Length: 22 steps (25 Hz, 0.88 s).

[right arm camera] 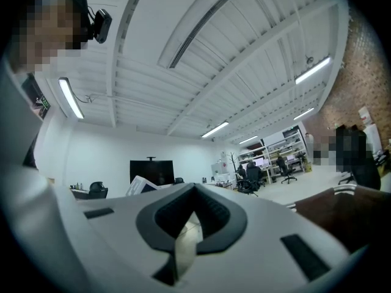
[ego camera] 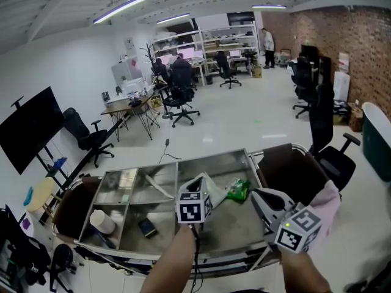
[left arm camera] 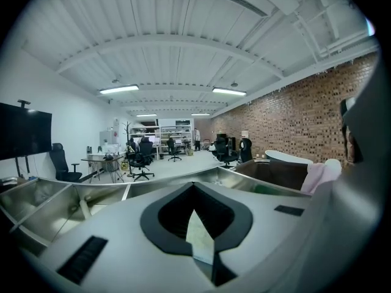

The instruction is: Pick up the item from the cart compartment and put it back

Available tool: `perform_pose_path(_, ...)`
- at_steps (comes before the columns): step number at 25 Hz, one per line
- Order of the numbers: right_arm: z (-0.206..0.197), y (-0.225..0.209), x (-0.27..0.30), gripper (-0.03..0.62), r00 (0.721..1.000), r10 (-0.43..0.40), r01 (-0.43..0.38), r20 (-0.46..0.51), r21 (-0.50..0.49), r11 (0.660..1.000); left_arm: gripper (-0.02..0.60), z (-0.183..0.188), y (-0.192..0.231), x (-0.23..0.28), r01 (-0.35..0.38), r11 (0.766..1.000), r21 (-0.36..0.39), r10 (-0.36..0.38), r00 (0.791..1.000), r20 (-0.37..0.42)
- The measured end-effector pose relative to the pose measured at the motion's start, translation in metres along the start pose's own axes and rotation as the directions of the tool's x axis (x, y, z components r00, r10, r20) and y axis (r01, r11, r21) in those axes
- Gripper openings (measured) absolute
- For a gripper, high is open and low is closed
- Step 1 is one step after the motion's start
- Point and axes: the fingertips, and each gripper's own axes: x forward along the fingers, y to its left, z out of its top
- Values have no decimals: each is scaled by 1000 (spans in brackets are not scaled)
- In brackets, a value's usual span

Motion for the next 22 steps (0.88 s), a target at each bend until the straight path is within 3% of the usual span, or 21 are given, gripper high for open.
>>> perform_pose_path(9, -2, 2, 0, 15, 1000, 6, -6, -3, 2, 1000, 0, 21, -11, -36, 10, 1000, 23, -12, 998, 62)
perform_pose_path(18, 1, 4, 1, 15, 1000, 21, -21, -4, 1, 1000, 0, 44, -40, -103, 76, 996, 44, -82, 983, 162)
perform_pose_path(22, 3, 9, 0, 15, 1000, 31, -31, 1, 3, 1000, 0, 47, -45, -129, 114, 993, 19, -116, 974, 193)
